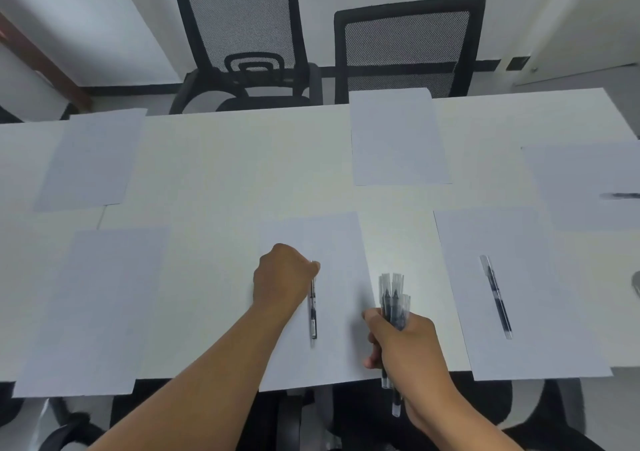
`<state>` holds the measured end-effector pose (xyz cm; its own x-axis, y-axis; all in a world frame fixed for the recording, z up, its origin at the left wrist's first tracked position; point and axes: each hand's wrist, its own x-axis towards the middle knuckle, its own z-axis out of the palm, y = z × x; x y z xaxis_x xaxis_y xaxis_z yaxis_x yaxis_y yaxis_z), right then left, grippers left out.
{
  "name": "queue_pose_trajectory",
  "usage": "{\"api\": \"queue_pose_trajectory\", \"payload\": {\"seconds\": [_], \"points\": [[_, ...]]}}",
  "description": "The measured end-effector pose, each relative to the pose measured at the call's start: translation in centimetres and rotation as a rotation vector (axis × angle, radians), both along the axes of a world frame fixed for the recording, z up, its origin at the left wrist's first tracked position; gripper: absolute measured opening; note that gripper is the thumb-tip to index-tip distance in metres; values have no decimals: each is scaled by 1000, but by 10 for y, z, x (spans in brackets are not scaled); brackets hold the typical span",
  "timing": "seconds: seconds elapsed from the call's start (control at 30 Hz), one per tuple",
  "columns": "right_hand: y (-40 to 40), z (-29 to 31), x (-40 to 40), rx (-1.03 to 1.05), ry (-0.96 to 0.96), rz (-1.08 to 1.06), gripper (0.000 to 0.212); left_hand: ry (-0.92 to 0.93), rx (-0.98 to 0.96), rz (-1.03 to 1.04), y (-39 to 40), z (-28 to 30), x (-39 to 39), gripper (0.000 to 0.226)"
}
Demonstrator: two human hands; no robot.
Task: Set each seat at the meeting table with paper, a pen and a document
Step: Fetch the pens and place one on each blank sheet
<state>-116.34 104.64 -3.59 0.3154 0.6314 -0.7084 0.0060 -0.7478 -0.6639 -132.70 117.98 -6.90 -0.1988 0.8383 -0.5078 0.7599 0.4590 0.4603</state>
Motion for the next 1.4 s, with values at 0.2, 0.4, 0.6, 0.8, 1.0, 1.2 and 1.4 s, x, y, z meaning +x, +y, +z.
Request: {"api": "queue_pose_trajectory", "payload": {"seconds": [0.2, 0.4, 0.6, 0.8, 1.0, 1.2, 1.4], "points": [[1, -5, -1, 1, 0, -19, 32, 26, -24, -24, 3, -10, 1, 46], [2, -8, -2, 1, 8, -51, 33, 15, -9, -88, 4, -15, 0, 50], [2, -5, -5, -3, 9, -64, 32, 25, 9, -136, 7, -25, -2, 50], [3, -2, -12, 14, 7, -64, 32, 26, 18, -154, 8, -28, -6, 52], [2, 6, -20, 39, 3, -57, 30, -7, 28, -145, 5, -26, -7, 48], [-2, 20, -23, 45, -14, -44, 29, 24, 49, -137, -2, -6, -14, 59], [-7, 55, -30, 86, -23, -20, 30, -19, 75, -78, -17, 31, -25, 59]]}}
